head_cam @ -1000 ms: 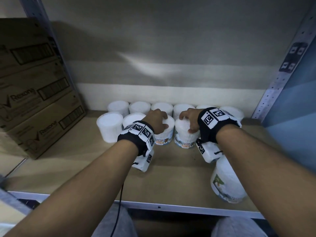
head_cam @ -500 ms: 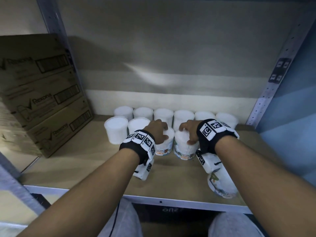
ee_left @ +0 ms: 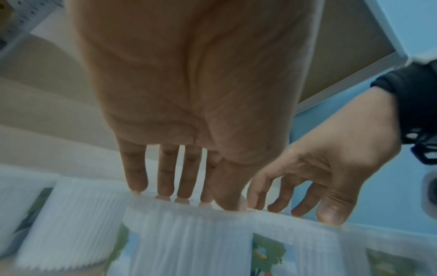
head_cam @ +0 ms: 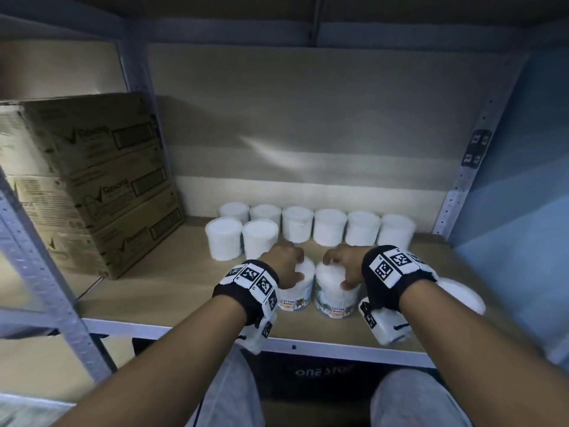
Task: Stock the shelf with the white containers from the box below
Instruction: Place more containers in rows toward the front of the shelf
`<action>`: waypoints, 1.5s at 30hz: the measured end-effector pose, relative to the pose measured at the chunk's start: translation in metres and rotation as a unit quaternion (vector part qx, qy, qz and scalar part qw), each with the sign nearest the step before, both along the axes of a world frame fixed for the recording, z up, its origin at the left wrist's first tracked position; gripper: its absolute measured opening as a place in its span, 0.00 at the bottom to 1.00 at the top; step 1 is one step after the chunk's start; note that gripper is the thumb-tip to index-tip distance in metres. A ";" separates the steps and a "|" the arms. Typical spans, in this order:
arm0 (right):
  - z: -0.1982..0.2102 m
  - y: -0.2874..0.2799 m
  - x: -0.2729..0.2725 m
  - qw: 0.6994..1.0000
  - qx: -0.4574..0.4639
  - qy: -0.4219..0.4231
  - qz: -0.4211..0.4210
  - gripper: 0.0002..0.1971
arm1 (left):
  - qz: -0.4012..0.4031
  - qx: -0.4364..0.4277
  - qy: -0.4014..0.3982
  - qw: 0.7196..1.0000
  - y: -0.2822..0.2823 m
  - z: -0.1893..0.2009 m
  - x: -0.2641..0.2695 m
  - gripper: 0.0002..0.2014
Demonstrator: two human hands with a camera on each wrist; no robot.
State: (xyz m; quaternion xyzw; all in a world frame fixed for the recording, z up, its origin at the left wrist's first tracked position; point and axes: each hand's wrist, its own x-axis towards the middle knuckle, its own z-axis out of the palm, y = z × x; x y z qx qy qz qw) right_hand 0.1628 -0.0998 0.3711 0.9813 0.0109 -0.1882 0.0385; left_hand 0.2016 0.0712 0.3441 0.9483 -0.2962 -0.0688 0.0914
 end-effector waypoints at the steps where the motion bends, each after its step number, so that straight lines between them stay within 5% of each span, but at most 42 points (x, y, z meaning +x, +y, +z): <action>1: 0.000 -0.001 -0.004 1.000 0.004 -0.002 0.003 0.35 | -0.002 0.001 0.002 1.000 0.002 0.000 -0.004 0.22; 19: 0.006 -0.003 -0.043 0.999 0.035 0.028 0.002 0.34 | -0.028 -0.040 0.007 0.999 0.002 -0.002 -0.032 0.20; 25: 0.015 -0.002 -0.033 0.994 0.108 -0.026 -0.016 0.24 | -0.027 -0.092 0.029 0.995 0.004 0.010 -0.016 0.20; 35: 0.029 0.041 0.045 0.970 0.215 -0.116 -0.008 0.17 | 0.086 -0.098 0.022 0.991 0.047 0.030 0.054 0.23; 45: 0.022 0.088 0.153 0.982 0.171 -0.078 0.004 0.19 | 0.150 -0.032 0.001 0.988 0.085 0.036 0.143 0.23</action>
